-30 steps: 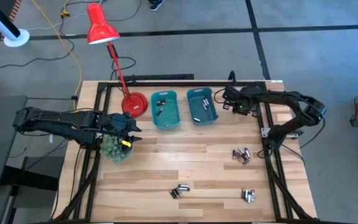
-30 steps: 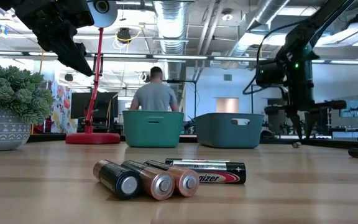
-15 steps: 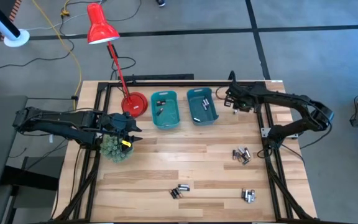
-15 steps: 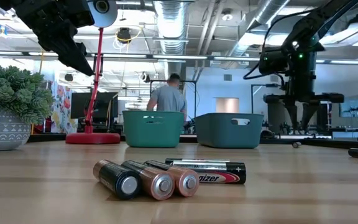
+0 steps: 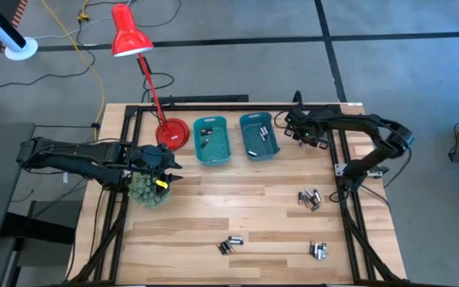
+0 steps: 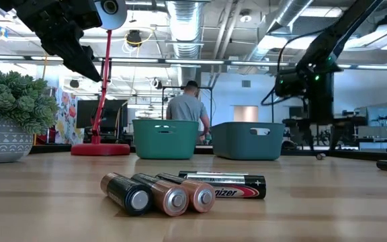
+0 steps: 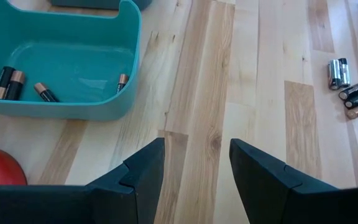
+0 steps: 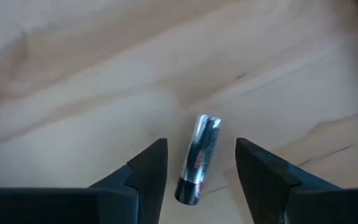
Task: Sort batteries
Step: Put the silver battery into the blue bin
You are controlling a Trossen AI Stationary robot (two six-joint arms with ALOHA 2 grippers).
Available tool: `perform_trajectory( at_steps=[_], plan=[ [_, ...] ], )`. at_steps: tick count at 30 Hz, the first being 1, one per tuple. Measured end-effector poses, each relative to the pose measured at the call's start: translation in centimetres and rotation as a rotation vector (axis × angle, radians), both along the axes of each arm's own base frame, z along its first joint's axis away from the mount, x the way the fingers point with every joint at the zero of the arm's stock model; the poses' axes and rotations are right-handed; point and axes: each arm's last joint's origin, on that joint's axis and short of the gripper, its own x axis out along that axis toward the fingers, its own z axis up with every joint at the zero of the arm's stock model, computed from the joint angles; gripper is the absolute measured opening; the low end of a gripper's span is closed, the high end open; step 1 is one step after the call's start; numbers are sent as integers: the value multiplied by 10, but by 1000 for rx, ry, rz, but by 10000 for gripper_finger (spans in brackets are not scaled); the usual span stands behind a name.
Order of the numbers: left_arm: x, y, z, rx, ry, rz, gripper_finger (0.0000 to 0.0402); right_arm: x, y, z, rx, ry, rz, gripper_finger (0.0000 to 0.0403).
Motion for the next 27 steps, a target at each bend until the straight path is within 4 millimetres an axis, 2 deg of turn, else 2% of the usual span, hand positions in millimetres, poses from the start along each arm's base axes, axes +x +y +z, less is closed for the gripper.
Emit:
perform_trajectory(
  at_steps=[3,6,13,15,21,27],
  plan=[
    [0,0,0,2,0,-2,178,7,0,-14,36,22,21,203],
    [0,0,0,2,1,-2,178,11,1,-23,76,64,64,179],
    [0,0,0,-1,0,2,178,20,11,-24,28,108,162,38],
    [0,0,0,-2,0,2,178,21,13,-22,29,106,225,16],
    [0,0,0,13,3,-10,178,14,16,-7,49,71,319,19],
    [0,1,0,51,6,-19,178,5,21,20,25,-13,383,16]
  ],
)
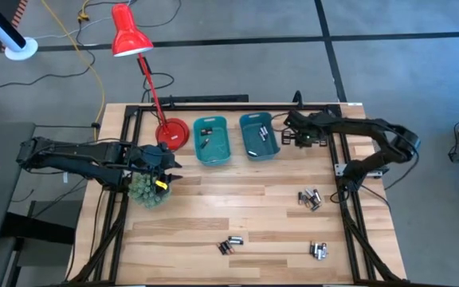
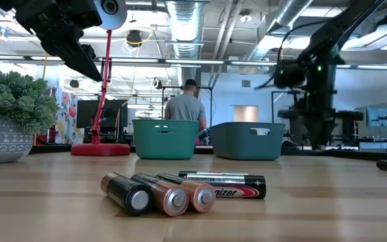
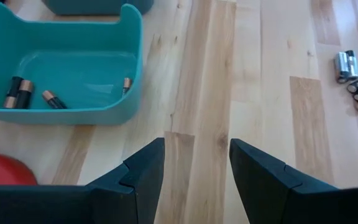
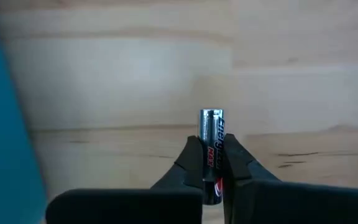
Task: Sort batteries
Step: Put the silver battery into the blue bin
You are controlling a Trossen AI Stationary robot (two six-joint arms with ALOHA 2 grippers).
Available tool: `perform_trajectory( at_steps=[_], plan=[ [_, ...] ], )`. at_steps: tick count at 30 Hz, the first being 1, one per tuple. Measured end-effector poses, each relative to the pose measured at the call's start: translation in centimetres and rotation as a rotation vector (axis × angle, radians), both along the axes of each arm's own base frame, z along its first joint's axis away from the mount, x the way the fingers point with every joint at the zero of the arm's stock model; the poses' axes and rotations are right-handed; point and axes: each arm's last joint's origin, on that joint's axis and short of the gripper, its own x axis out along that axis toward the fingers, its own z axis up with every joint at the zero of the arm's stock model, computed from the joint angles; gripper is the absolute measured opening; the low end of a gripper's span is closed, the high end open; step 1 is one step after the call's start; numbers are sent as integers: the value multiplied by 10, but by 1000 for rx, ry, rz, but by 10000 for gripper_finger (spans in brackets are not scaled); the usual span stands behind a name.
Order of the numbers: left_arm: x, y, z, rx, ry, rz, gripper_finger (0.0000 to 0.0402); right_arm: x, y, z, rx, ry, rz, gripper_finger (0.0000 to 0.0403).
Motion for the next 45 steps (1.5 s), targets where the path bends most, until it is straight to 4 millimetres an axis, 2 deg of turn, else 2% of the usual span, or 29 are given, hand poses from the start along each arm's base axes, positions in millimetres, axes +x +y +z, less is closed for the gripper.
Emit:
perform_trajectory(
  at_steps=[4,9,15,20,24,29,33,37,41,45],
  plan=[
    [0,1,0,17,-1,21,178,-4,4,19,-41,-60,58,15],
    [0,1,0,17,-2,24,178,10,7,56,-161,-172,214,16],
    [0,1,0,-4,-6,44,178,46,0,97,-277,-281,364,16],
    [0,1,0,-5,-6,45,178,92,-7,107,-238,-292,552,16],
    [0,1,0,-4,-5,45,178,129,-9,93,-180,-224,650,16],
    [0,1,0,-22,-8,60,178,160,-12,56,-40,-120,742,17],
    [0,1,0,-36,-11,74,178,166,-19,25,49,-41,717,23],
    [0,1,0,-48,-13,85,178,166,-24,5,121,-12,706,29],
    [0,1,0,-48,-13,85,178,168,-25,-7,154,-5,703,35],
    [0,1,0,-48,-12,85,178,169,-25,-7,149,-10,704,48]
  ],
)
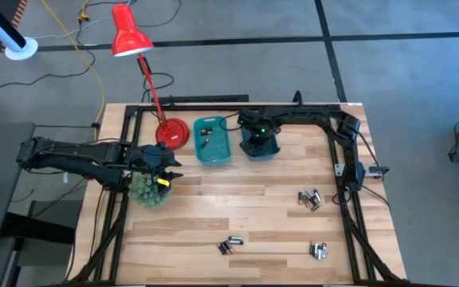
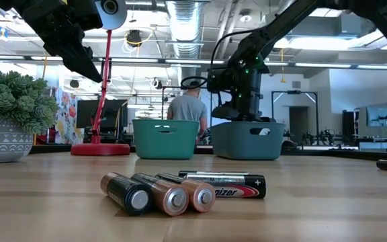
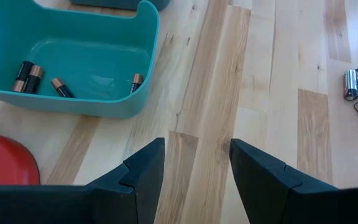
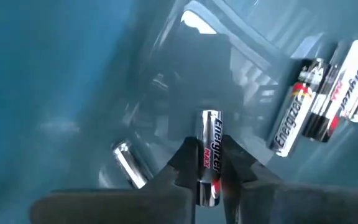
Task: Sort batteries
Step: Put the silver battery into the blue bin, then put the black battery into the green bin
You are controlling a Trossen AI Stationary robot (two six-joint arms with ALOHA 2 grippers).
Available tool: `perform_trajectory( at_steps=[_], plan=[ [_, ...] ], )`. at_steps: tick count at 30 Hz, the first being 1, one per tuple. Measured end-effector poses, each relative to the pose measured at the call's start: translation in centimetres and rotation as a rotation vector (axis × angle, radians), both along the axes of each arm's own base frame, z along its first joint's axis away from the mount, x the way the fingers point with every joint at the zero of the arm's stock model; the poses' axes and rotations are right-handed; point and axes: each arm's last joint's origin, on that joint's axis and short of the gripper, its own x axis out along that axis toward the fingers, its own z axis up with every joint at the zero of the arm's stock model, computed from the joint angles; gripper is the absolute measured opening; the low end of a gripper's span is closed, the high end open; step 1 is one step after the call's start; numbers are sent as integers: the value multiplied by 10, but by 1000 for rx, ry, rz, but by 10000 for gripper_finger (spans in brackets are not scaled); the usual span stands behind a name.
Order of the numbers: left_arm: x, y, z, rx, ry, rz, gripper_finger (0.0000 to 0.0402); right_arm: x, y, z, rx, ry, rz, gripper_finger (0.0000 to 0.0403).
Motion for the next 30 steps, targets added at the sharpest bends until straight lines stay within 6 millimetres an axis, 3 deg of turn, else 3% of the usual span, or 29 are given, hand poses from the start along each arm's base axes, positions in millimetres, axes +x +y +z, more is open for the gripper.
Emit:
perform_trajectory(
  at_steps=[12,19,24,30],
  plan=[
    [0,0,0,0,-1,0,178,-1,-1,2,3,-6,-40,100],
    [0,0,0,22,4,-20,178,-2,-1,6,5,-3,-48,108],
    [0,0,0,75,14,-68,178,-7,2,38,-24,-80,-78,109],
    [0,0,0,118,23,-107,178,-27,14,99,-104,-216,-105,109]
  ],
)
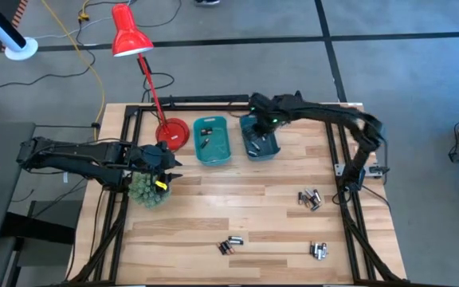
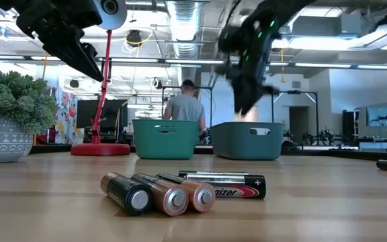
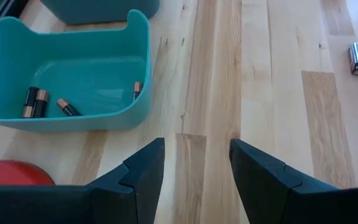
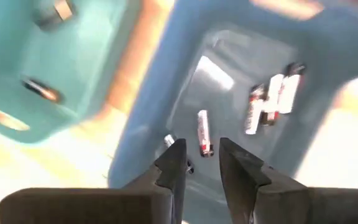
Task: Sort batteries
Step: Put the black battery into the green bin
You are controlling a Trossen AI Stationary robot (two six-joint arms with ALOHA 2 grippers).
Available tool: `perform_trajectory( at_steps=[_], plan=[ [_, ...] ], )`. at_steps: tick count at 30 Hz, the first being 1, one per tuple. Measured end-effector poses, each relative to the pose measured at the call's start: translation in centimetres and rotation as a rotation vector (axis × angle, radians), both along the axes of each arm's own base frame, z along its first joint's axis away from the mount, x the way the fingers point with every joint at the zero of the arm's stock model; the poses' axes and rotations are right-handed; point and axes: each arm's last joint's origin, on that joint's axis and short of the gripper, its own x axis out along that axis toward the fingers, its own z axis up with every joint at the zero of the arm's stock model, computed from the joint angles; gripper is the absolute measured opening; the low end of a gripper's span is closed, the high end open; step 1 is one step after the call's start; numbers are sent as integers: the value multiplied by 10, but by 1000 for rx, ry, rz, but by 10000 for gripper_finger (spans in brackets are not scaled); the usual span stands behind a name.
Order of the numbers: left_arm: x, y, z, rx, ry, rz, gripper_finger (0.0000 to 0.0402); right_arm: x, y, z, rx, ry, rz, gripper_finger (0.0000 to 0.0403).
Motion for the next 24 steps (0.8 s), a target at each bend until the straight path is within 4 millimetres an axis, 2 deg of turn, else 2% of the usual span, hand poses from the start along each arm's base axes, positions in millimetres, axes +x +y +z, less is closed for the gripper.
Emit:
perform_trajectory(
  at_steps=[3,7,12,16,19,21,24],
  plan=[
    [0,0,0,3,1,-2,178,-15,17,36,-86,-63,-8,109],
    [0,0,0,47,9,-34,178,-37,54,74,-126,-136,82,109],
    [0,0,0,57,10,-39,178,-62,101,98,-135,-138,203,108],
    [0,0,0,69,8,-52,178,-72,130,102,-168,-103,204,108],
    [2,-3,2,36,-25,-39,178,-73,147,98,-181,-83,217,108],
    [5,-7,3,15,-54,-34,178,-70,157,86,-176,-95,242,108],
    [13,-18,3,3,-79,-25,178,-70,172,56,-153,-118,262,108]
  ],
)
